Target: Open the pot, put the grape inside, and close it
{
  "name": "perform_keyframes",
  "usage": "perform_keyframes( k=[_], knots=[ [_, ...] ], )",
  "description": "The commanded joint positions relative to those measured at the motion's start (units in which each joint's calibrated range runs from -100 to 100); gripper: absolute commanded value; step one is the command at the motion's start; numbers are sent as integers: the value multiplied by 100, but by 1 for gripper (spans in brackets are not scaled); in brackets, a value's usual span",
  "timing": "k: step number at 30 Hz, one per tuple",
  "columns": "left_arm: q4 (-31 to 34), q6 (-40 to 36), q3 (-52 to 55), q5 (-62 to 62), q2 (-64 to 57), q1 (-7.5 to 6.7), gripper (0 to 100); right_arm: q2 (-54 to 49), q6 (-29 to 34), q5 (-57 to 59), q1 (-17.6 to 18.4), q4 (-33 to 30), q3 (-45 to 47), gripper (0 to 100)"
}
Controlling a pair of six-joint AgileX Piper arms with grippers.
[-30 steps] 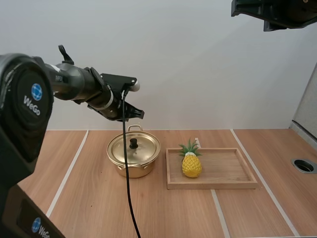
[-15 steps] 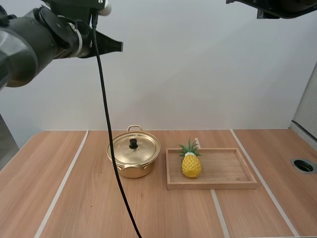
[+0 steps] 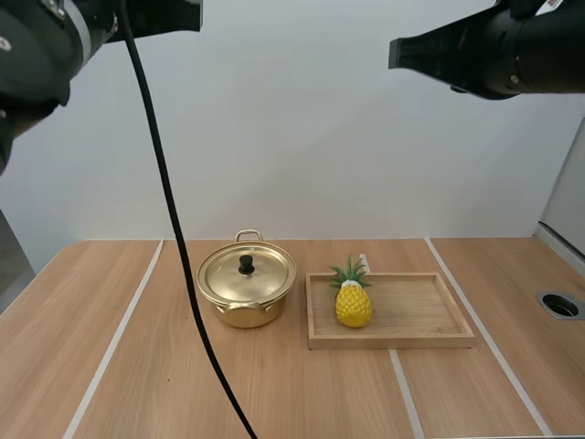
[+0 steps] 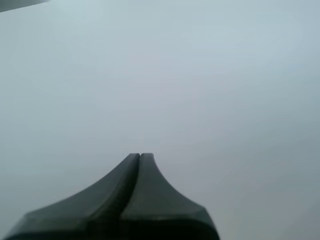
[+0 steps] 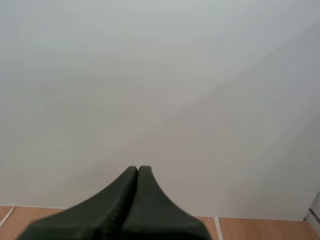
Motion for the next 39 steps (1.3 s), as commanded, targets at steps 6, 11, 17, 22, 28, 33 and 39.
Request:
perform_keyframes(
  k=[6,11,17,22,28,33,39],
  knots=[
    [-193,41,1391,-93,-1098,13,0,-401,-528,-348,-19,512,491,0],
    [-193,155,1954,-93,-1851,13,0,-859,-1034,-325,-19,1074,885,0],
    [-193,347,2095,82,-2660,13,0,-1592,-1034,-180,-19,1105,1525,0],
    [-206,329,2095,860,-3185,13,0,-2302,-1001,99,-19,1164,1982,0],
    [-431,309,2095,1306,-3658,13,0,-3098,-1001,160,-19,1185,2331,0],
    [-431,0,2204,1345,-3982,13,0,-3530,-908,492,-19,1157,2535,0],
    [-344,-114,2815,1355,-4217,13,0,-3677,-849,498,-19,1085,2732,0]
  ],
)
